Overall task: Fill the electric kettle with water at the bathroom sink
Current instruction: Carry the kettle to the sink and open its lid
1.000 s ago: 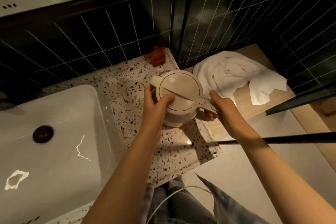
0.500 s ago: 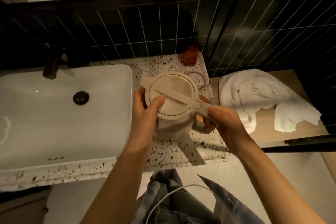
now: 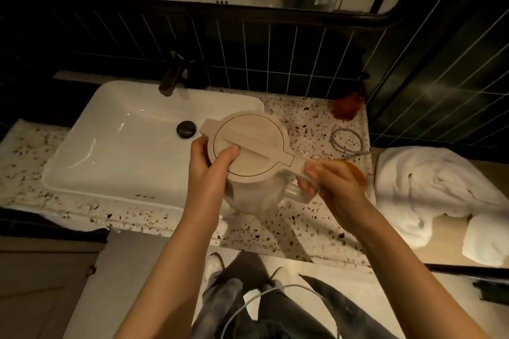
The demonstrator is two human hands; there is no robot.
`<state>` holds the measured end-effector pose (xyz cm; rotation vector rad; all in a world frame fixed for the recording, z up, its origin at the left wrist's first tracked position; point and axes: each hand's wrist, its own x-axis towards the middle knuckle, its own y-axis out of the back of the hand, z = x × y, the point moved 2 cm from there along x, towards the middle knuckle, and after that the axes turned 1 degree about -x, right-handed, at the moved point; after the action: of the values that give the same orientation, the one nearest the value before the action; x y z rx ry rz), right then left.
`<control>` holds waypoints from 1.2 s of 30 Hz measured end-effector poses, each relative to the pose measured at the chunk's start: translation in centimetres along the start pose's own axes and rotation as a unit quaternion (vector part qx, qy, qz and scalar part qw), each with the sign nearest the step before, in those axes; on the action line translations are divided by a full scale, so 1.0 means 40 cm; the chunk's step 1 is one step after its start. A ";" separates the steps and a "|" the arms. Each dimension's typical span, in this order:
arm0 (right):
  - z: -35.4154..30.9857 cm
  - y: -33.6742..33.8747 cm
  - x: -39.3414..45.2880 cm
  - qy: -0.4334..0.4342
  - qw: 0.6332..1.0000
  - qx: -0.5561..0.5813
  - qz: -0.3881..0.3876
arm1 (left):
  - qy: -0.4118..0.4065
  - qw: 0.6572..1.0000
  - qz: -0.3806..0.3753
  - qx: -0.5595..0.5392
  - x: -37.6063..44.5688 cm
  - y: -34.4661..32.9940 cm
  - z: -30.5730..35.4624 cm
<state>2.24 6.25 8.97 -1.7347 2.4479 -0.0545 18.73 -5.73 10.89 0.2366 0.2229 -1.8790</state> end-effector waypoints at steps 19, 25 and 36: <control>0.052 -0.436 0.259 -0.008 0.997 0.045 0.061 | -0.031 0.992 -0.040 0.120 0.258 0.437 0.117; 0.070 -0.520 0.301 -0.024 0.998 0.030 0.046 | -0.011 0.992 -0.065 0.105 0.323 0.516 0.118; 0.070 -0.510 0.368 -0.033 0.999 -0.015 0.039 | -0.087 0.977 -0.035 0.190 0.369 0.485 0.155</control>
<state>16.92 -14.26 7.09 -1.6228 2.4786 0.0461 32.25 -26.89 12.12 0.3248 -0.2546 -1.9893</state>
